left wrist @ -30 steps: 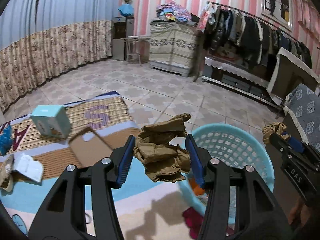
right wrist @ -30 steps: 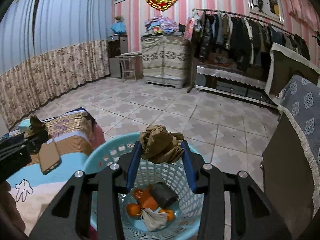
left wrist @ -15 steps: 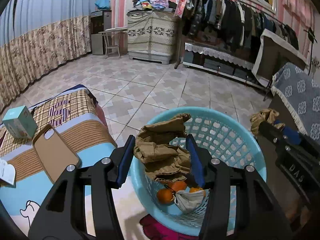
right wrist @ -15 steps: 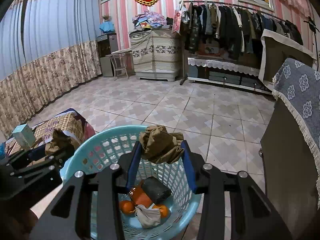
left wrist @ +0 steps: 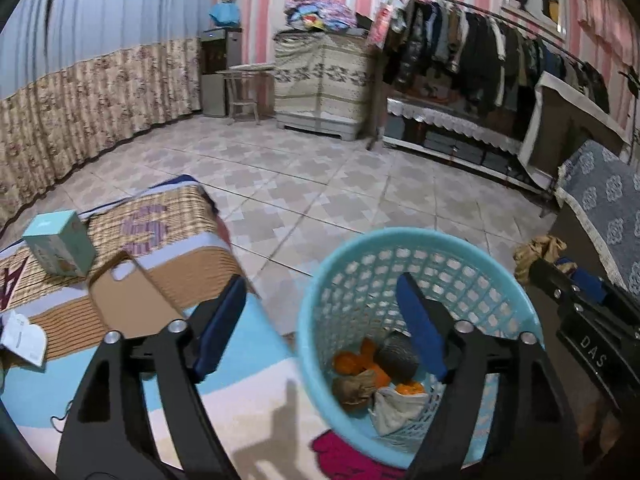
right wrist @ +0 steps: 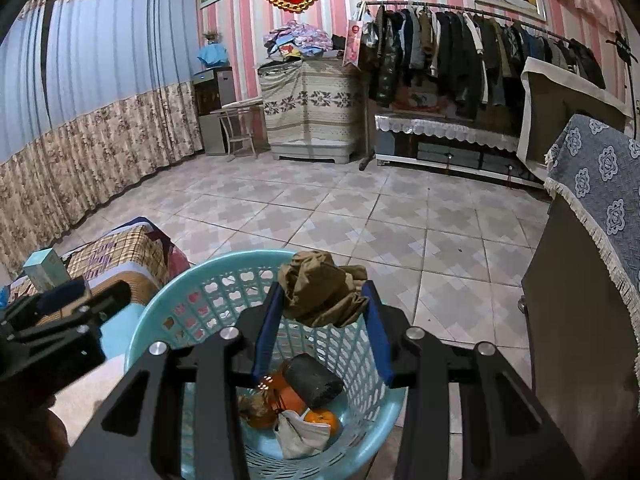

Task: Collect trash
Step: 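Carry both cloths over the blue basket and open both tools to drop them, then grasp the printed snack wrapper with the left tool while the right tool grasps the white leaflet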

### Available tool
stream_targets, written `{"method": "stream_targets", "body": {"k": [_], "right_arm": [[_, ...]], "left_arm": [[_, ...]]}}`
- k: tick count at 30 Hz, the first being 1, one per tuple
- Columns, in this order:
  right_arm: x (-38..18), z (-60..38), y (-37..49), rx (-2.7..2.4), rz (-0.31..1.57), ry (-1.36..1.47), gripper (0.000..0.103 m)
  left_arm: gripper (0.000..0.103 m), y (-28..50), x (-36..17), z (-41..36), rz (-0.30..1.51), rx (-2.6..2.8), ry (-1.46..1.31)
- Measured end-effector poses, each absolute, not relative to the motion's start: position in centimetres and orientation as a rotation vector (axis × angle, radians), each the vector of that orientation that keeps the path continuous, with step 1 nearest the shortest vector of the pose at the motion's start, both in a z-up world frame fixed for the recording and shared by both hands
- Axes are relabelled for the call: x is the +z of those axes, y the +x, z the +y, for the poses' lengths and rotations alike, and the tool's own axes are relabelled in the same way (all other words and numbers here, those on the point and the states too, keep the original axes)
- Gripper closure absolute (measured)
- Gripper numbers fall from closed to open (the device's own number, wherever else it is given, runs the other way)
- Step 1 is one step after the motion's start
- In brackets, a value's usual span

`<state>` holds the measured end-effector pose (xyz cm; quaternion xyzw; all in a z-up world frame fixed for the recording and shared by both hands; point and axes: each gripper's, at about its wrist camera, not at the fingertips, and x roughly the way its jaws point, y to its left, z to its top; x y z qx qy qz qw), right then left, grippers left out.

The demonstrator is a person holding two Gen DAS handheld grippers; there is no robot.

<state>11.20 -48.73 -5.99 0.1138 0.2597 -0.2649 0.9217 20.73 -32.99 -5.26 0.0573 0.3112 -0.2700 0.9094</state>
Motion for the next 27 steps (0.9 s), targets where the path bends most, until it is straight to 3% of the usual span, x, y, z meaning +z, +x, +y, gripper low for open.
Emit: {"method": "stream_targets", "body": {"k": [10, 14, 16, 20, 27], "right_arm": [[-6.5, -46.7, 12.9, -0.506, 0.550, 0.200, 0.062], [-6.5, -46.2, 12.9, -0.524, 0.539, 0.188, 0.034], [-6.3, -45.8, 13.0, -0.537, 0.536, 0.173, 0.030], [-6.0, -44.8, 12.8, -0.548, 0.508, 0.156, 0.011], [-5.8, -42.9, 13.8, -0.532, 0.532, 0.110, 0.011]], "left_arm": [[0.016, 22.2, -4.2, -28.7, 0.619, -0.460, 0.055], [0.016, 22.3, -3.9, -27.8, 0.614, -0.451, 0.056], [0.016, 22.3, -3.7, -27.4, 0.611, -0.447, 0.054], [0.015, 22.7, -3.3, -26.1, 0.609, -0.430, 0.033], [0.012, 23.0, -2.2, -22.8, 0.581, -0.370, 0.046]]}}
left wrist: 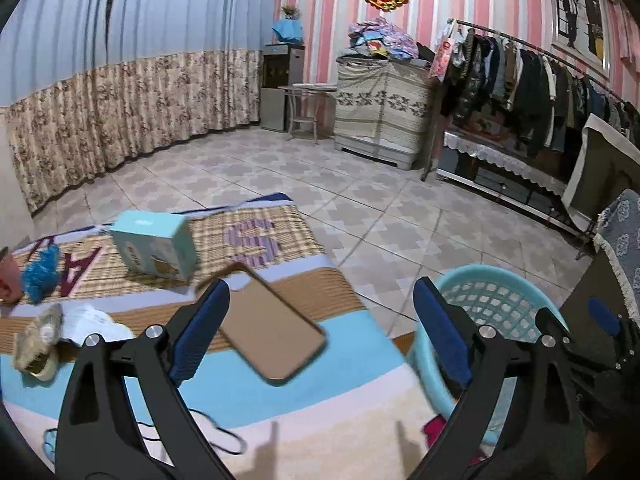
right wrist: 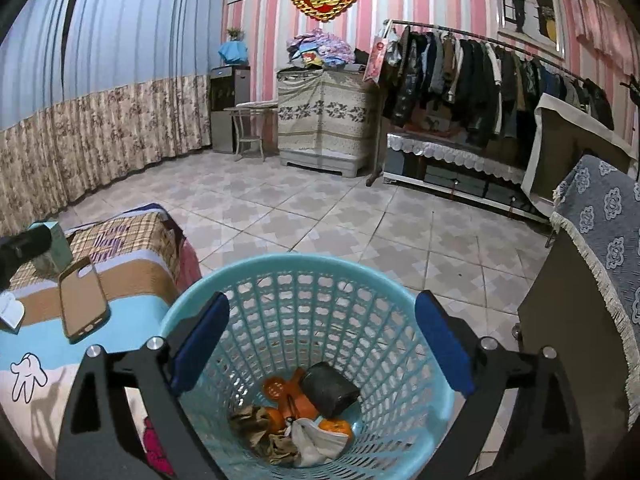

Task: Collect trash
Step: 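Grasp the printed snack wrapper with the left tool while the right tool grasps the white leaflet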

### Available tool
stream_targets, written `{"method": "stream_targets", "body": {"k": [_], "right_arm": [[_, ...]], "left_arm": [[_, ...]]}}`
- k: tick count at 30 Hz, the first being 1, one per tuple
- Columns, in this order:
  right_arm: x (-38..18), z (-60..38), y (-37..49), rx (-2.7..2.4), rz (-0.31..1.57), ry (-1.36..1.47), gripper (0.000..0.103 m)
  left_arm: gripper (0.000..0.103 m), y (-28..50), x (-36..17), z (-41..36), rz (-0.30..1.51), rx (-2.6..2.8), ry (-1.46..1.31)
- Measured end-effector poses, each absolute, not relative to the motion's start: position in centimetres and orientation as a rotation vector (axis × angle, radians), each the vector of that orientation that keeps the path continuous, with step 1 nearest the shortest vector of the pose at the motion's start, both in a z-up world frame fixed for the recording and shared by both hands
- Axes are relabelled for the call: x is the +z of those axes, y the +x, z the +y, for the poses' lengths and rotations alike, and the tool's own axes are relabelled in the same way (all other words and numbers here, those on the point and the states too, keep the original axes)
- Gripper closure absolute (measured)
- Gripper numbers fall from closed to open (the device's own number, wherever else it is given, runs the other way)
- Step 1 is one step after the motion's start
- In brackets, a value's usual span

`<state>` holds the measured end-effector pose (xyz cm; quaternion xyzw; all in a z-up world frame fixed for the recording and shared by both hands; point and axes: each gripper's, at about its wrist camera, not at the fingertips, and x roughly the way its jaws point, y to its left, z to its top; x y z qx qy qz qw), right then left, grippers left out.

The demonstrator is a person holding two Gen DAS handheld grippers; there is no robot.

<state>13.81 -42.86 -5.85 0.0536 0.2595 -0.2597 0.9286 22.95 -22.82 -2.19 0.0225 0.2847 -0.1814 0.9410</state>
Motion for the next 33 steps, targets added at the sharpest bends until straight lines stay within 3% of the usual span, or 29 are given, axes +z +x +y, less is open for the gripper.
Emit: {"method": "stream_targets", "body": {"k": [15, 33], "right_arm": [[-4.7, -32.4, 17.5, -0.316, 0.539, 0.059, 0.011], [-7.4, -20.9, 22.6, -0.071, 0.606, -0.051, 0.011]], "left_arm": [[0.010, 25.6, -1.6, -9.2, 0.604, -0.148, -0.001], [0.010, 28.1, -7.3, 8.5, 0.759, 0.124, -0.110]]}}
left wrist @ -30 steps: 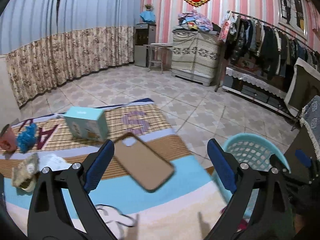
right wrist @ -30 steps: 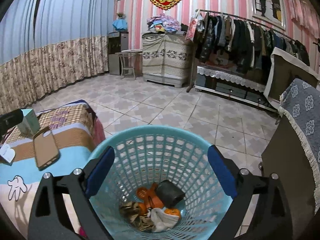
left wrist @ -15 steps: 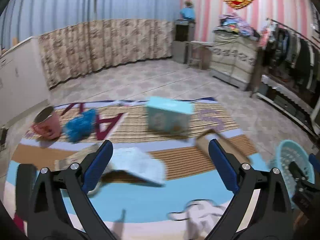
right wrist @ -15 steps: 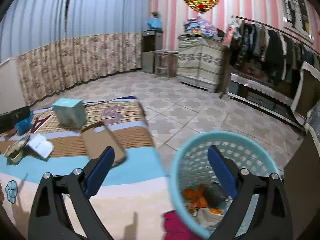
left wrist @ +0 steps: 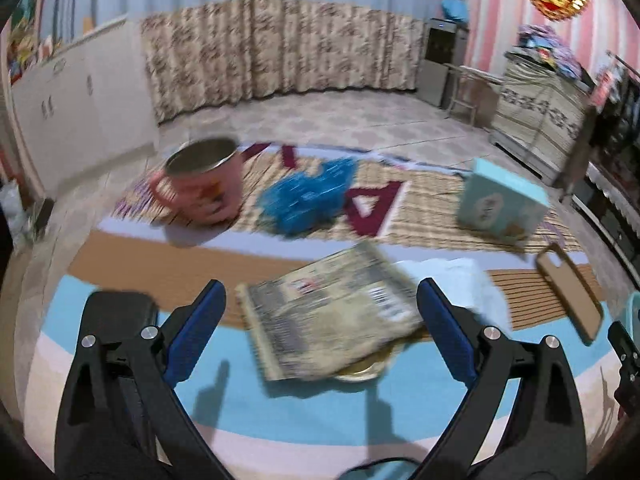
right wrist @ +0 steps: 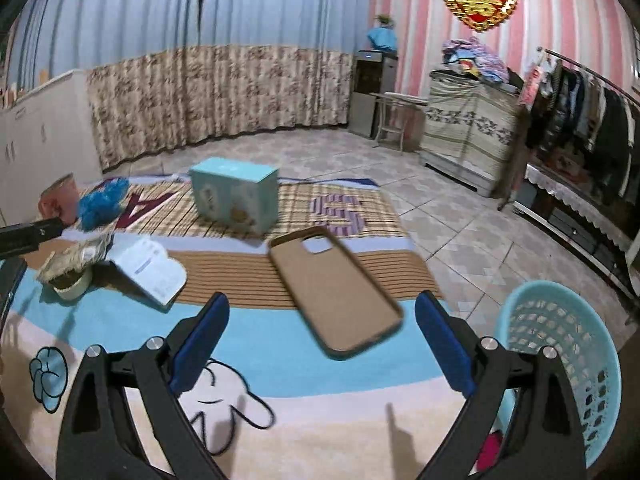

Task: Collect trash
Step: 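Grasp the printed snack wrapper with the left tool while the right tool grasps the white leaflet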

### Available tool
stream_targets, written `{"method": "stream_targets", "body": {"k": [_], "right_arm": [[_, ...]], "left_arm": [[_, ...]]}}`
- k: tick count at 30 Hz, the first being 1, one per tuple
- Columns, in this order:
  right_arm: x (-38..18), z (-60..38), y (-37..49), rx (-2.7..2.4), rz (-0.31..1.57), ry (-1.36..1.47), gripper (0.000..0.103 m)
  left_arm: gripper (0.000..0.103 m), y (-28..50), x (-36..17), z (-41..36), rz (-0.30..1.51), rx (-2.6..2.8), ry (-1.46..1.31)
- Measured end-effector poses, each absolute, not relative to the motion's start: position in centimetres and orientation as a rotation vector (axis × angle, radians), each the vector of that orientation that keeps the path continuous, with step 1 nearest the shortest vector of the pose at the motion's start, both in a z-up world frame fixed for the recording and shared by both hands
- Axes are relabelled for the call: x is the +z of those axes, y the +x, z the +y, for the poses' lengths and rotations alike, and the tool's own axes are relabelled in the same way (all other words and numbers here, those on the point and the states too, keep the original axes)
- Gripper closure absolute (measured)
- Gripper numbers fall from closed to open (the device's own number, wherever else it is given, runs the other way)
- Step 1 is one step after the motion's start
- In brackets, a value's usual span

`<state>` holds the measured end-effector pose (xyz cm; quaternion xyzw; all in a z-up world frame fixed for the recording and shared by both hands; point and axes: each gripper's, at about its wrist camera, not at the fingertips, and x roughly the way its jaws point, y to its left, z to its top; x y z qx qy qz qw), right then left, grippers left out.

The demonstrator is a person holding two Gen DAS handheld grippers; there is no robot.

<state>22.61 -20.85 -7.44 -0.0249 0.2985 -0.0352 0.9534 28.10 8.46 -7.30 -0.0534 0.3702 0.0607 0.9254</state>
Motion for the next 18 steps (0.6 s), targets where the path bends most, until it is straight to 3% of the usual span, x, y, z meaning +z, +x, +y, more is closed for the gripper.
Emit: {"method": "stream_targets", "body": {"k": [3, 7, 9, 18], "right_arm": [[-7.7, -20.4, 22.6, -0.048, 0.615, -0.031, 0.011], [-8.0, -20.4, 22.3, -0.049, 0.623, -0.042, 0.011], [-8.1, -20.4, 22.3, -0.051, 0.625, -0.038, 0.011], [-8.4, -19.6, 22.3, -0.033, 0.635, -0.054, 0.011]], "left_arm": [[0.011, 28.6, -9.0, 10.7, 0.807, 0.157, -0.167], [0.025, 29.0, -10.9, 11.2, 0.875, 0.126, -0.221], [0.027, 29.1, -11.3, 10.8, 0.890, 0.106, -0.217], [0.078, 29.0, -10.9, 10.7, 0.884, 0.071, -0.234]]}}
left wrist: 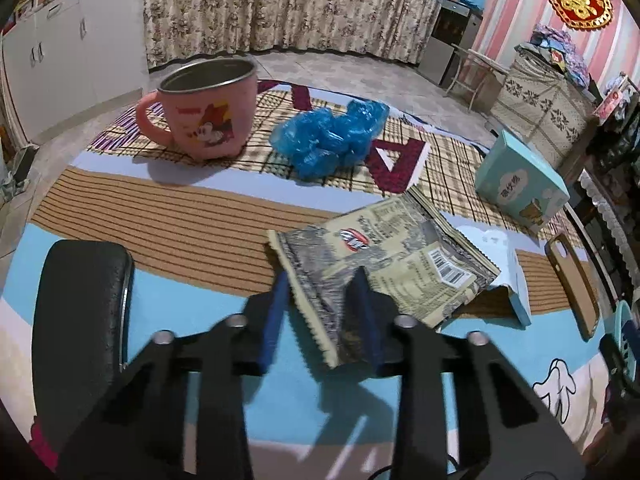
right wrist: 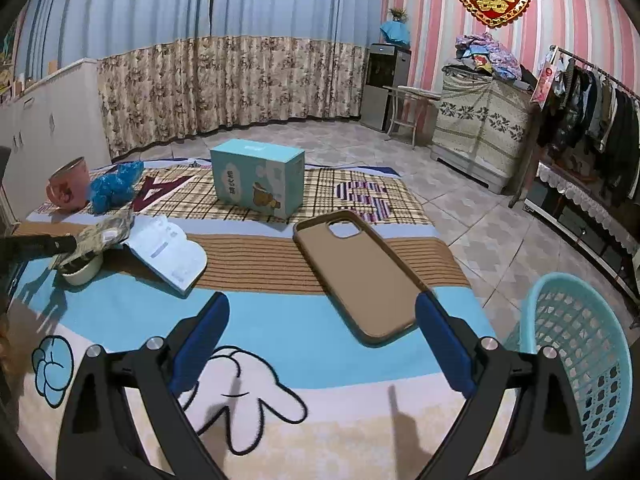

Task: Collect trash
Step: 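Grasp the printed snack wrapper with the left tool while the right tool grasps the white leaflet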

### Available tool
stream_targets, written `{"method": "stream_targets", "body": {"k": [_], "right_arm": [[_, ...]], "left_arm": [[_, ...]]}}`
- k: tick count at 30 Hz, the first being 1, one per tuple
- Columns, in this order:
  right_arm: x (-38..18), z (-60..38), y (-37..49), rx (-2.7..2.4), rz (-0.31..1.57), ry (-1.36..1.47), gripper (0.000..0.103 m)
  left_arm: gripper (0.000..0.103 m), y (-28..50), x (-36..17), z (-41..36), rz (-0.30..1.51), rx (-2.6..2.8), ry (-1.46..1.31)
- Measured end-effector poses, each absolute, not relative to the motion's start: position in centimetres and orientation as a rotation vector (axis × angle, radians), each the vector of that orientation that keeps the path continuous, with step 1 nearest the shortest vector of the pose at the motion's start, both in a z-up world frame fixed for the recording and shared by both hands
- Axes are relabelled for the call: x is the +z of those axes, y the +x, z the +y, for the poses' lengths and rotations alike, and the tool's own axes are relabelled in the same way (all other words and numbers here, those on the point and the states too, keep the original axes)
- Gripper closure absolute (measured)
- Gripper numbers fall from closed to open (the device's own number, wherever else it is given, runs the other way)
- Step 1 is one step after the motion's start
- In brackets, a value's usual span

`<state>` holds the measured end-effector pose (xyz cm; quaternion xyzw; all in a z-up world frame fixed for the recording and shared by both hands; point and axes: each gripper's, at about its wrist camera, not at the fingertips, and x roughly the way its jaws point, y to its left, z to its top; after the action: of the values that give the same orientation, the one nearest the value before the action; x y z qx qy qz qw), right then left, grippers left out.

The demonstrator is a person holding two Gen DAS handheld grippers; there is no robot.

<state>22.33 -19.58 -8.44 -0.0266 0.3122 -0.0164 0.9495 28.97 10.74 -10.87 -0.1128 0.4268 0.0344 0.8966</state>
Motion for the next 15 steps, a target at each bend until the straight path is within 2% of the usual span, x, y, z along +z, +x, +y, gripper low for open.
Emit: {"method": "stream_targets", "body": {"k": [4, 15], "right_arm": [[-9.0, -18.4, 22.8, 0.004, 0.660, -0.051, 0.011], [-9.2, -12.8, 25.5, 0.094, 0.671, -0.121, 0.011]], "left_arm": [[0.101, 29.1, -10.5, 11.5, 0.883, 0.081, -0.258], [0.103, 28.7, -9.0, 13.4, 0.835, 0.083, -0.322]]}}
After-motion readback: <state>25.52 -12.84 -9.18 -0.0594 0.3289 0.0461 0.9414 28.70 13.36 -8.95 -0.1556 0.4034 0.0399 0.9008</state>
